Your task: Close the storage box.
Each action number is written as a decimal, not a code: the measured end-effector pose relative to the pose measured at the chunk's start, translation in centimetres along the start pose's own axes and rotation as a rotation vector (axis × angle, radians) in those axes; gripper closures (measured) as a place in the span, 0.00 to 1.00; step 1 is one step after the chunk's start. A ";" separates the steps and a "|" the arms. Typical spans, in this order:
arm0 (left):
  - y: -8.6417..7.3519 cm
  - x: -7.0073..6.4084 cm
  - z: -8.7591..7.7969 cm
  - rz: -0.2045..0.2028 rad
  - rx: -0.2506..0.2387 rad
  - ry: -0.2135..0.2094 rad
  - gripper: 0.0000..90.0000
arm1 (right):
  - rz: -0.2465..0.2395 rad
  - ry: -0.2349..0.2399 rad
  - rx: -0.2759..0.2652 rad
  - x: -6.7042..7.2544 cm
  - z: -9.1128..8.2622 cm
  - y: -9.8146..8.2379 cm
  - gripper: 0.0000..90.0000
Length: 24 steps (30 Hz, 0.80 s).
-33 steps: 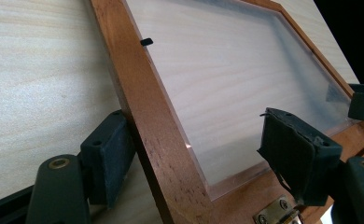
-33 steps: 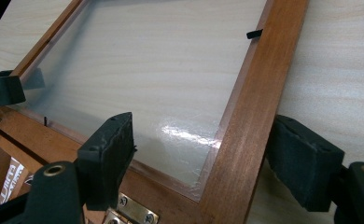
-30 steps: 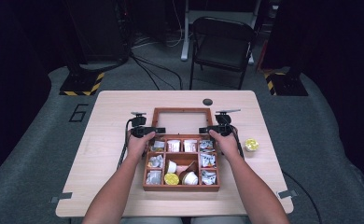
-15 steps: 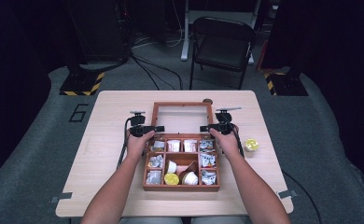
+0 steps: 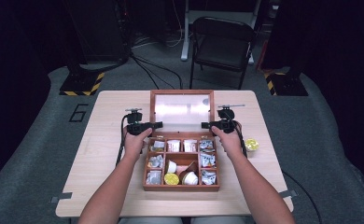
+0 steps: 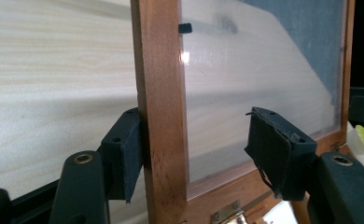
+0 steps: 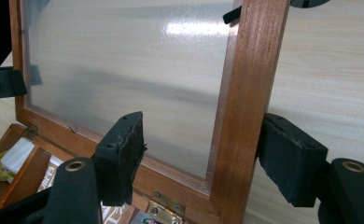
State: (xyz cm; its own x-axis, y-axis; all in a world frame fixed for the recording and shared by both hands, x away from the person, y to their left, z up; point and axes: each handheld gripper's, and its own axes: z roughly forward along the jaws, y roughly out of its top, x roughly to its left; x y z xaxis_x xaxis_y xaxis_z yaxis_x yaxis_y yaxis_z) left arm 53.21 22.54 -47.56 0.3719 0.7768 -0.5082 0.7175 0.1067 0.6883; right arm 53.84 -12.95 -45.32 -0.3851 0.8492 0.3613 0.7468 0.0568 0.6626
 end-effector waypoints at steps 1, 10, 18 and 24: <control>0.1 -0.1 -0.1 0.004 -0.003 -0.002 0.42 | -0.003 0.004 -0.003 0.1 -0.2 0.0 0.36; 0.2 -1.0 -1.1 0.072 -0.015 0.010 0.43 | -0.027 0.016 -0.028 0.6 -1.4 -0.5 0.38; 0.3 -1.7 -2.1 0.094 -0.039 -0.009 0.43 | -0.081 0.003 -0.055 1.3 -2.4 -1.0 0.38; 0.3 -2.3 -2.9 0.118 -0.076 -0.016 0.43 | -0.092 0.007 -0.067 1.6 -3.0 -1.4 0.38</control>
State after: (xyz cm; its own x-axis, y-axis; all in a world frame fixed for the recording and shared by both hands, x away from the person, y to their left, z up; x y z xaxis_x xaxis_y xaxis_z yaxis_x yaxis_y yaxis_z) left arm 50.89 22.59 -44.65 0.4609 0.7770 -0.4288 0.6215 0.0624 0.7810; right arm 50.60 -13.21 -43.70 -0.4546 0.8383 0.3011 0.6699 0.0990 0.7358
